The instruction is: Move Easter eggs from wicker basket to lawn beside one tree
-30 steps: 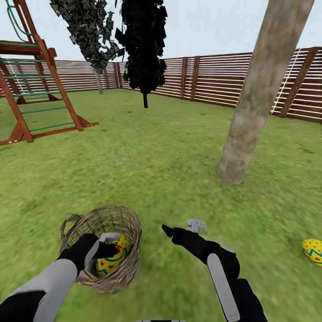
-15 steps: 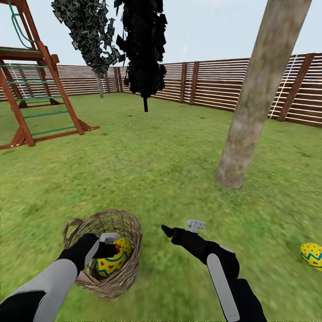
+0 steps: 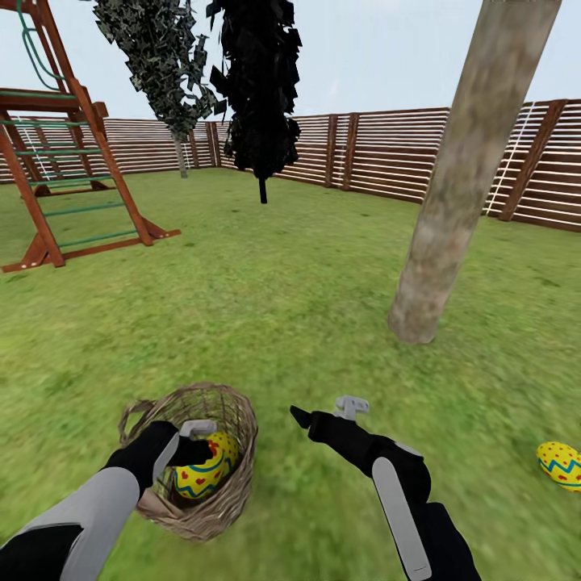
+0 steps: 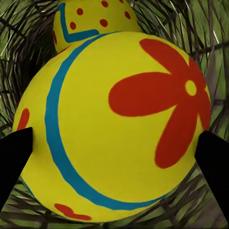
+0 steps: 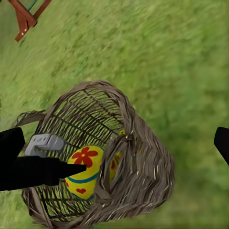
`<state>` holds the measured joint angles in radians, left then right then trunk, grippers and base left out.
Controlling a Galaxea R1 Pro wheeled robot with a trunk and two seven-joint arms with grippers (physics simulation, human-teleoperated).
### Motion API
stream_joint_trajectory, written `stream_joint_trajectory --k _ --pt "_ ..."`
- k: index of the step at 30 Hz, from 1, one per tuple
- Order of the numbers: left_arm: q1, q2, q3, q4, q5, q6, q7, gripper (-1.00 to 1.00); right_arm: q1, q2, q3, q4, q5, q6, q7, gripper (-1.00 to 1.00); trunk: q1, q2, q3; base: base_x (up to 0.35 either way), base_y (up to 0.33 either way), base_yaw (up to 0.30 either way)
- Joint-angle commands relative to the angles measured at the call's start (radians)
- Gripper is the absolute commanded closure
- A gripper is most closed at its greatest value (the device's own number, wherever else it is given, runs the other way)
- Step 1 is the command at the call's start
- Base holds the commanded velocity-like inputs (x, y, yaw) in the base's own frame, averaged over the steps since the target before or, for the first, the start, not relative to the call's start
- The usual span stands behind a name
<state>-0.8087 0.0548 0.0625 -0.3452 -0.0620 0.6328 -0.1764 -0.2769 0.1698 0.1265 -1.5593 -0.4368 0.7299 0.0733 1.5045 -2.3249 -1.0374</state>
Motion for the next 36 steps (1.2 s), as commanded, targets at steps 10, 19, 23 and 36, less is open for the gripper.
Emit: stream_joint_trajectory --k 10,19,23,36 --pt "0.0 0.0 0.009 -0.003 -0.005 0.005 -0.008 1.0 -0.001 0.001 -0.002 0.003 0.01 0.003 0.003 -1.0 -0.039 0.07 0.031 -0.001 0.0 0.0" --pt "0.0 0.003 0.011 -0.005 -0.005 0.005 -0.011 1.0 -0.001 0.001 -0.009 0.005 0.005 -0.003 0.003 -1.0 -0.073 0.133 0.059 0.0 0.0 0.0" --pt "0.0 0.002 0.011 -0.005 -0.005 0.005 -0.011 1.0 -0.001 0.0 -0.013 0.005 0.004 -0.004 0.003 -1.0 -0.088 0.161 0.071 0.0 0.0 0.0" --pt "0.0 0.001 0.01 -0.005 -0.005 0.005 -0.011 1.0 -0.001 0.0 -0.014 0.005 0.004 -0.004 0.003 -1.0 -0.138 0.252 0.112 0.0 0.0 0.0"
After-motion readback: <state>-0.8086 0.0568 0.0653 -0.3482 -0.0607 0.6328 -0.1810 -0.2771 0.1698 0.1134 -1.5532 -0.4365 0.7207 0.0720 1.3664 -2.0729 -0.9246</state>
